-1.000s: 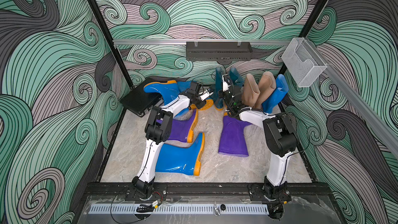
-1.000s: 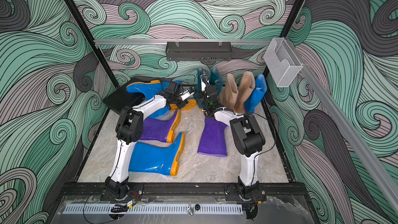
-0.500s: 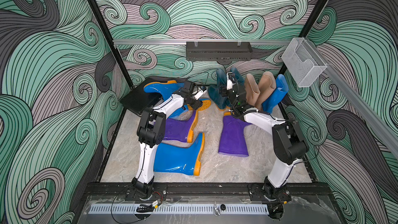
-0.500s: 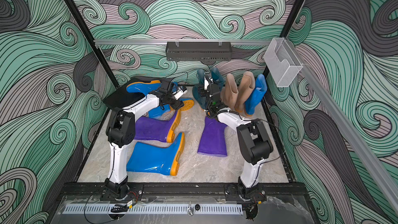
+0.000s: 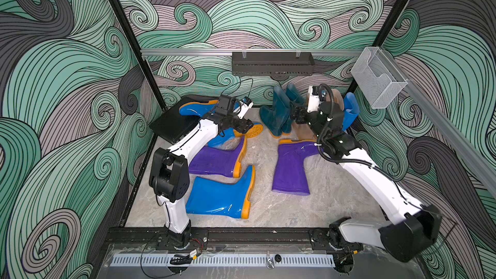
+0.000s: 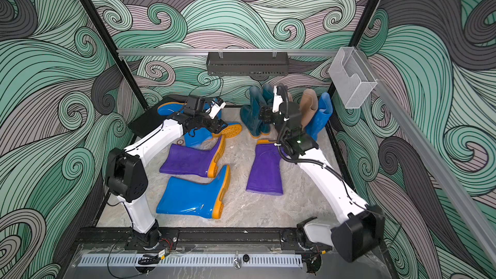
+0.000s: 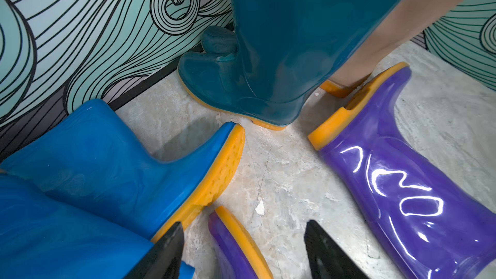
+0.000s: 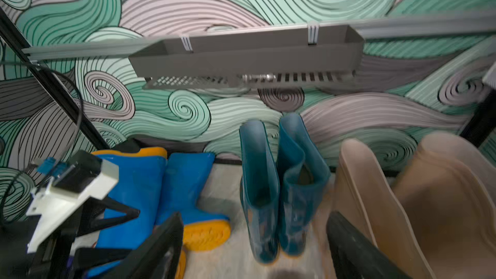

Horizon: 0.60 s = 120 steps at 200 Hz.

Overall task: Match and arrange rain boots in pairs
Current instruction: Adjust the rain boot at the center of the board.

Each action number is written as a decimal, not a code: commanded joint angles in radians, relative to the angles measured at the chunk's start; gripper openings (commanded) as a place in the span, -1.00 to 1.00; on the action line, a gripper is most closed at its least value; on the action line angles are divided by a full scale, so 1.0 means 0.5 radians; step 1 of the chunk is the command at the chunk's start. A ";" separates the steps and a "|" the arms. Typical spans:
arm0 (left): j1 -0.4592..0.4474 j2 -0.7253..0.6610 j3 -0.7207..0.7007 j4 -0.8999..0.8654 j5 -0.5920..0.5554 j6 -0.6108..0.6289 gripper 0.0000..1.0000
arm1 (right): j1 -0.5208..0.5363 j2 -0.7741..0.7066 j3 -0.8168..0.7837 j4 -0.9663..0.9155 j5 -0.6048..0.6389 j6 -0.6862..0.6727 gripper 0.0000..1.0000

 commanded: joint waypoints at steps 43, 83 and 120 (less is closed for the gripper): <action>-0.073 -0.394 -0.373 0.019 0.082 -0.023 0.46 | -0.158 -0.462 -0.920 -0.797 -0.343 0.799 0.64; -0.176 -0.483 -0.440 0.002 0.027 0.040 0.47 | -0.316 -0.486 -1.294 -0.614 -0.594 0.999 0.65; -0.243 -0.523 -0.511 0.024 -0.040 0.061 0.47 | -0.382 -0.481 -1.456 -0.525 -0.729 1.028 0.66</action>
